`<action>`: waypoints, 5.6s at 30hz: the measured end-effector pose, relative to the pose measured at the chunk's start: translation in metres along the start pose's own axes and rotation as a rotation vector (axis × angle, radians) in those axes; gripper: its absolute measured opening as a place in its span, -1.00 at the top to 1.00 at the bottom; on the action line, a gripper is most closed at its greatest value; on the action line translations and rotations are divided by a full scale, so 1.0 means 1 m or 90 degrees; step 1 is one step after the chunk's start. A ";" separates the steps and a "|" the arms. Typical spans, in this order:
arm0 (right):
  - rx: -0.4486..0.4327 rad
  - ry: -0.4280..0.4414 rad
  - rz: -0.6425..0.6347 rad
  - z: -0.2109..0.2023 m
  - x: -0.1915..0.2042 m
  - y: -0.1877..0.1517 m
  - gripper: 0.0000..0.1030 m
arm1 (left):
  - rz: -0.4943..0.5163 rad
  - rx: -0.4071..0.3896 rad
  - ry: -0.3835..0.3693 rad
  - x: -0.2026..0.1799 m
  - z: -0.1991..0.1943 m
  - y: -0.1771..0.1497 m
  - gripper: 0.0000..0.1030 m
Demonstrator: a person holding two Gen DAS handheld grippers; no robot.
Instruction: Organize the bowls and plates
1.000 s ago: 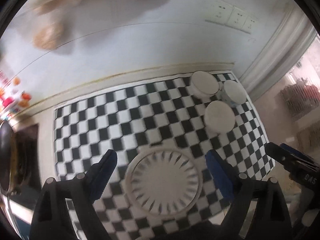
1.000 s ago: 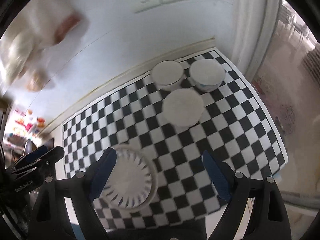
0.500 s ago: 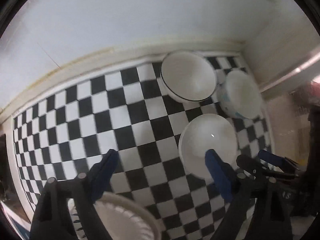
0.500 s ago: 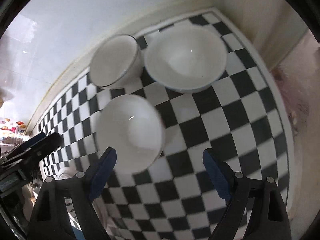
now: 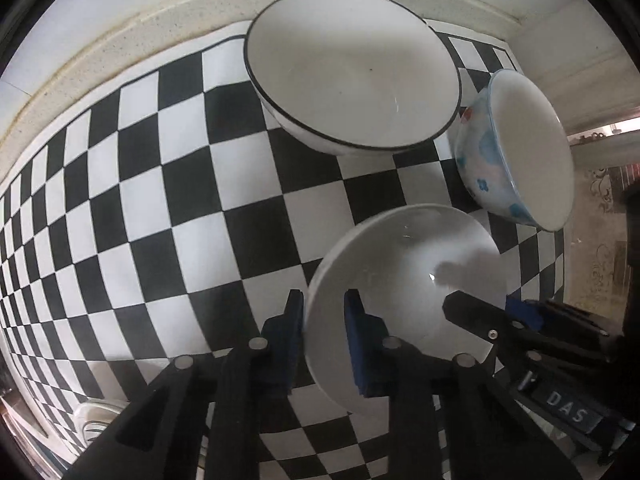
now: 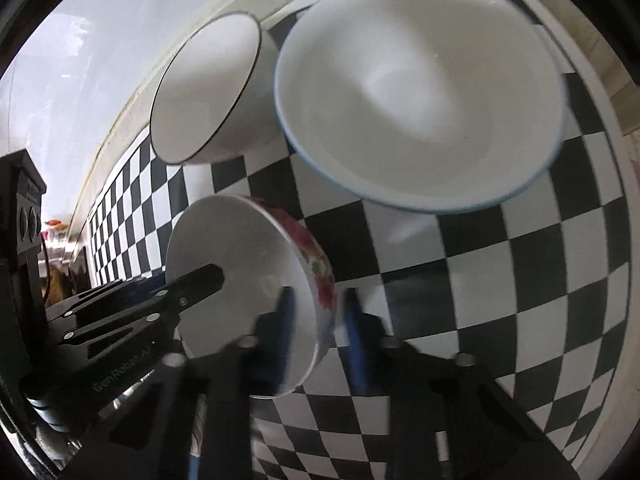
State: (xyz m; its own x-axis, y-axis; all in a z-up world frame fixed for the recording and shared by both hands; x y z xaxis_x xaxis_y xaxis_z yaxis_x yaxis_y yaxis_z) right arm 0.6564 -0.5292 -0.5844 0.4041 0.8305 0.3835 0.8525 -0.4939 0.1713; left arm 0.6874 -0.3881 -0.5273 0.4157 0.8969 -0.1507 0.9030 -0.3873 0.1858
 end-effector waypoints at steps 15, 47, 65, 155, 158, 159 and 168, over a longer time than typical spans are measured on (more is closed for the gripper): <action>0.005 -0.003 -0.052 -0.043 0.000 -0.058 0.78 | 0.005 -0.018 -0.010 -0.004 -0.057 -0.048 0.65; 0.103 -0.022 -0.084 -0.025 -0.008 -0.148 0.77 | -0.073 0.062 -0.020 -0.001 -0.030 -0.148 0.63; -0.135 0.029 -0.084 -0.098 0.016 0.033 -0.61 | -0.110 -0.144 0.034 0.046 -0.094 0.014 0.49; 0.088 0.002 -0.103 -0.063 0.010 -0.152 0.83 | -0.018 0.054 -0.055 -0.022 -0.071 -0.106 0.54; 0.104 -0.004 -0.088 -0.055 0.008 -0.157 0.83 | -0.020 0.070 -0.055 -0.023 -0.064 -0.110 0.54; 0.111 -0.004 -0.081 -0.053 0.007 -0.159 0.83 | -0.020 0.077 -0.055 -0.023 -0.062 -0.111 0.54; 0.151 -0.010 -0.029 -0.034 0.009 -0.162 0.78 | -0.023 0.102 -0.047 -0.026 -0.047 -0.110 0.54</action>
State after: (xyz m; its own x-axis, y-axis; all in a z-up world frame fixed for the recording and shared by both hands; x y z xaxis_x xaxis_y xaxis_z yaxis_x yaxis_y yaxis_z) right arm 0.5110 -0.4505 -0.5775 0.3665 0.8558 0.3650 0.9234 -0.3826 -0.0303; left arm 0.5719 -0.3584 -0.4985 0.3835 0.8952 -0.2268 0.9210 -0.3890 0.0219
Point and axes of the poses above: each gripper's, at about its wrist camera, not at the fingertips, and z roughly the way its jaws point, x to its left, y to its top, the point moved 10 cm from there along z, roughly the way its jaws point, and after that the axes turned 13 degrees about -x, right-handed, at the moved point
